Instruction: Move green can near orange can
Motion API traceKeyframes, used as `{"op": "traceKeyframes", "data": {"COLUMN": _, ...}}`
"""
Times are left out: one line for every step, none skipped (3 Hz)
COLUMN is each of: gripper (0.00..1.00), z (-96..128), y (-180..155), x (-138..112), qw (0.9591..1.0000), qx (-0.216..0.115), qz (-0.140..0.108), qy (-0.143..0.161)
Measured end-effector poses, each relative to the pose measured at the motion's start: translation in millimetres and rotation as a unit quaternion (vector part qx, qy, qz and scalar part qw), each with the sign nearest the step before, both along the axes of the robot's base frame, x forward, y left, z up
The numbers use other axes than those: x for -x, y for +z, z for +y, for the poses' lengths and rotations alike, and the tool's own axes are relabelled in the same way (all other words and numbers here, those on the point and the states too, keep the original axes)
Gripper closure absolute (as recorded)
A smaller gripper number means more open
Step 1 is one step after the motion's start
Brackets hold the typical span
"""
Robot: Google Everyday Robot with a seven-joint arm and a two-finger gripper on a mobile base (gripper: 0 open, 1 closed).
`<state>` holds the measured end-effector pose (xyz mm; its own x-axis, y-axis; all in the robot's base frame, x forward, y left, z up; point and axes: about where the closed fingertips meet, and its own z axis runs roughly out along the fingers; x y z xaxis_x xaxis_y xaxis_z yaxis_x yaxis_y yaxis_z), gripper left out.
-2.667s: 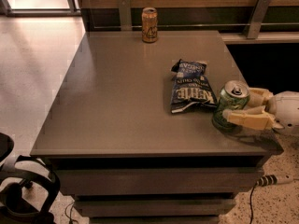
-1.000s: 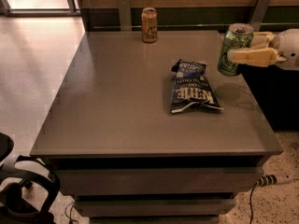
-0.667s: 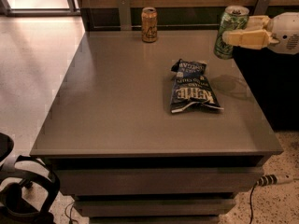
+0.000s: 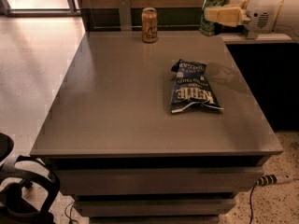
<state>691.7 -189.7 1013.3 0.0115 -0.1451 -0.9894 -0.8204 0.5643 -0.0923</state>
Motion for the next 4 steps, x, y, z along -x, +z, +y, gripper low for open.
{"op": "traceKeyframes", "data": {"gripper": 1.0, "z": 11.6, "y": -7.2, "x": -39.5, "qw": 0.9992, "qx": -0.016, "qz": -0.003, "qy": -0.036}}
{"op": "traceKeyframes", "data": {"gripper": 1.0, "z": 16.9, "y": -9.2, "x": -41.1, "qw": 0.9994, "qx": -0.012, "qz": 0.002, "qy": -0.031}}
{"op": "traceKeyframes", "data": {"gripper": 1.0, "z": 27.1, "y": -20.8, "x": -61.5, "qw": 0.9989, "qx": 0.0, "qz": 0.019, "qy": -0.043}}
{"op": "traceKeyframes", "data": {"gripper": 1.0, "z": 35.5, "y": -34.4, "x": -87.8, "qw": 0.9977, "qx": 0.006, "qz": 0.04, "qy": -0.055}}
